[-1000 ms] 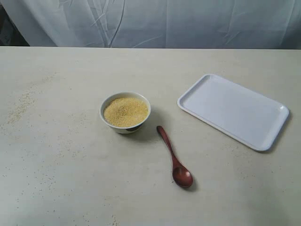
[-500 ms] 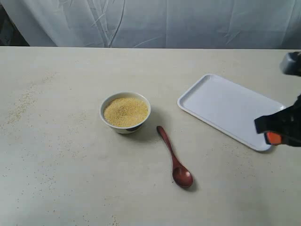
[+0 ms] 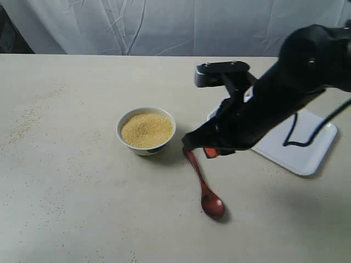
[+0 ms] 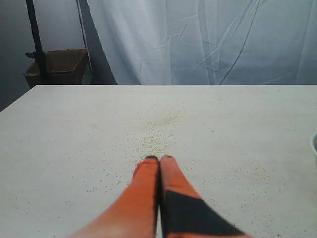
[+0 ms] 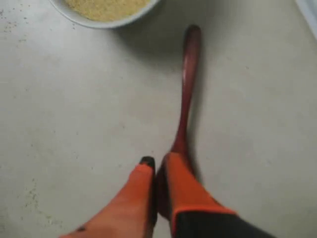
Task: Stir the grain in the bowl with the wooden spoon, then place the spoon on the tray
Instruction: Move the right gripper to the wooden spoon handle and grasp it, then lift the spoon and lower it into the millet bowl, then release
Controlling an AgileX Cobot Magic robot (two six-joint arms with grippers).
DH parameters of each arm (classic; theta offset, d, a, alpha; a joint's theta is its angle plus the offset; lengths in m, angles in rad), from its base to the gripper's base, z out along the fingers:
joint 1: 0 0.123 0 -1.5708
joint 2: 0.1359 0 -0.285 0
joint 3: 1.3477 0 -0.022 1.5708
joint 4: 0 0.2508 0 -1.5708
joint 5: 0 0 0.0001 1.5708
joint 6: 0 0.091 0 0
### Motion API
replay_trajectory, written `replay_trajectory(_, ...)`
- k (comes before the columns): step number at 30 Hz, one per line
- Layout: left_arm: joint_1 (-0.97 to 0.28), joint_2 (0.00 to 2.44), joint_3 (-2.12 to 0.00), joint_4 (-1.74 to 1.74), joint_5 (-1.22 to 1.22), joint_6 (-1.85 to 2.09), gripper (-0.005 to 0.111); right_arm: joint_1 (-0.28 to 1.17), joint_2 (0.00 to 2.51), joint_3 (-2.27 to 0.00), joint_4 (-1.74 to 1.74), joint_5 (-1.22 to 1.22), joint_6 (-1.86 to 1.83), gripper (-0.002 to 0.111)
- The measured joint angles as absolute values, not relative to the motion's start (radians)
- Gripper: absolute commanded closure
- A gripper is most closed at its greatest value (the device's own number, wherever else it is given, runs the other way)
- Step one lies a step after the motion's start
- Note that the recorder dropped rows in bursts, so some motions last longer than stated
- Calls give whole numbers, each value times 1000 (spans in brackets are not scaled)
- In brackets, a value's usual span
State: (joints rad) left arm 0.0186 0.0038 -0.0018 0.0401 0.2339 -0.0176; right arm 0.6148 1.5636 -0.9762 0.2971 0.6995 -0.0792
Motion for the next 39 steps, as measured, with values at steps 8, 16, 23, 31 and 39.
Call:
replay_trajectory(8, 19, 4, -2, 40, 232, -18, 107, 637, 1801, -1104, 266, 643, -68, 72)
replay_trajectory(16, 19, 4, -2, 40, 232, -18, 107, 637, 1929, -1110, 186, 583, -8, 72)
replay_trajectory(23, 19, 4, -2, 40, 232, -18, 107, 637, 1969, -1113, 180, 524, 0, 78)
replay_trajectory(31, 19, 4, -2, 40, 232, -18, 107, 637, 1948, -1174, 150, 621, 37, 108)
replay_trajectory(39, 19, 4, -2, 40, 232, -18, 107, 641, 1858, -1316, -170, 387, 792, 108)
